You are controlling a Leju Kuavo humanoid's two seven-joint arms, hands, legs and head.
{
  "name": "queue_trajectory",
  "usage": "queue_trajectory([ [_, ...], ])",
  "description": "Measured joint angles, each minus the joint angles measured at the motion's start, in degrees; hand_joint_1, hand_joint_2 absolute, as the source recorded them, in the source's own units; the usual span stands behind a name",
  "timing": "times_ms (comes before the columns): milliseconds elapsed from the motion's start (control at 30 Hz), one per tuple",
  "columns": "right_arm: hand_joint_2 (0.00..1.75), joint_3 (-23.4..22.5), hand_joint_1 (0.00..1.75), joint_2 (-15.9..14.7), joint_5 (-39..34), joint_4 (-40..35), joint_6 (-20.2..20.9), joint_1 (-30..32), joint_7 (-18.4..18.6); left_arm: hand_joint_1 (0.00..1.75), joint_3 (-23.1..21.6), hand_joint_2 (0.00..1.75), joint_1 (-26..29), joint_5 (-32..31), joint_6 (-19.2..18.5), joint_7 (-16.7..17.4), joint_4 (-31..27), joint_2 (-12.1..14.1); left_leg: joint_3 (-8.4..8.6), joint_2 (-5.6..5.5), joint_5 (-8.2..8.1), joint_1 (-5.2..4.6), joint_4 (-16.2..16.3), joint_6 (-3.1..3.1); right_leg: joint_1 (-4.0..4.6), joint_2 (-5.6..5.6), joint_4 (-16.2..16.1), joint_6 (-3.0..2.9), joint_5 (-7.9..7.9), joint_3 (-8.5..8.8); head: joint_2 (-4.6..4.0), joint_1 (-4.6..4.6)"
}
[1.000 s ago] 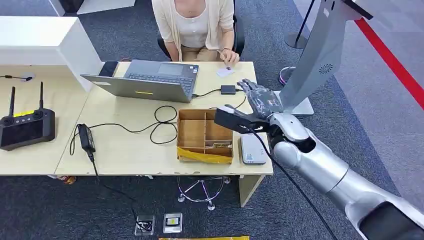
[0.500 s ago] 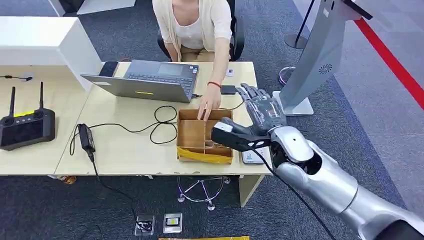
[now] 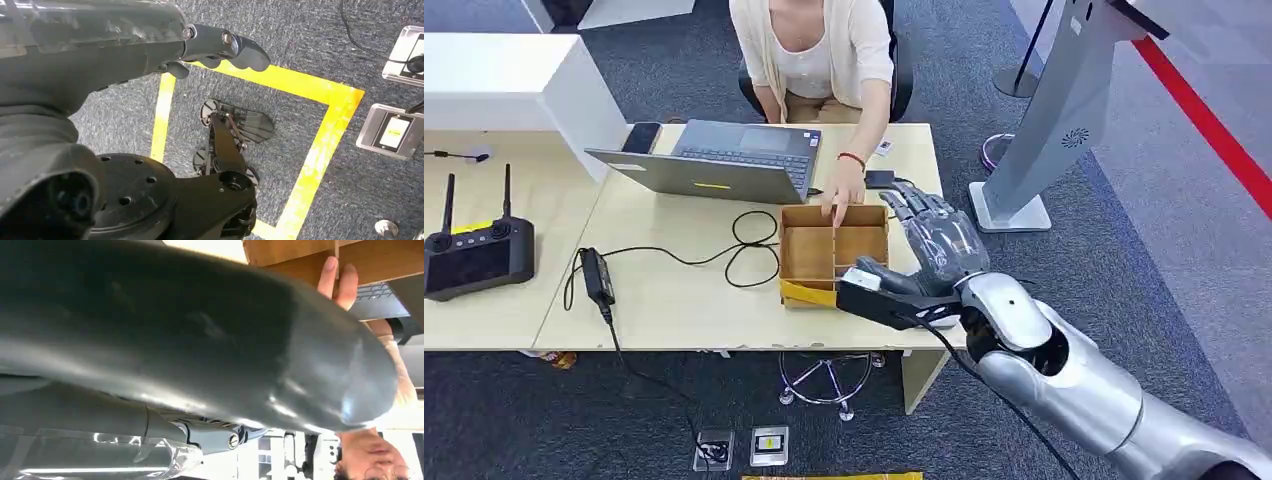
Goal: Pass the card to the sensor for recognition and then transmit it.
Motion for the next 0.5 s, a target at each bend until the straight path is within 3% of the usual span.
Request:
queue_trajectory([
  [500, 0.00, 0.02, 0.00, 0.20, 0.70, -0.68, -0.02, 1.01, -1.25, 0.00, 0.00, 0.00, -0.01, 0.09, 0.72, 0.02, 0.00, -0.11, -0.01, -0.01, 0.00, 0.00, 0.00, 0.00, 0.00, -0.01, 0.00, 0.00, 0.00, 0.01, 0.00, 0.02],
])
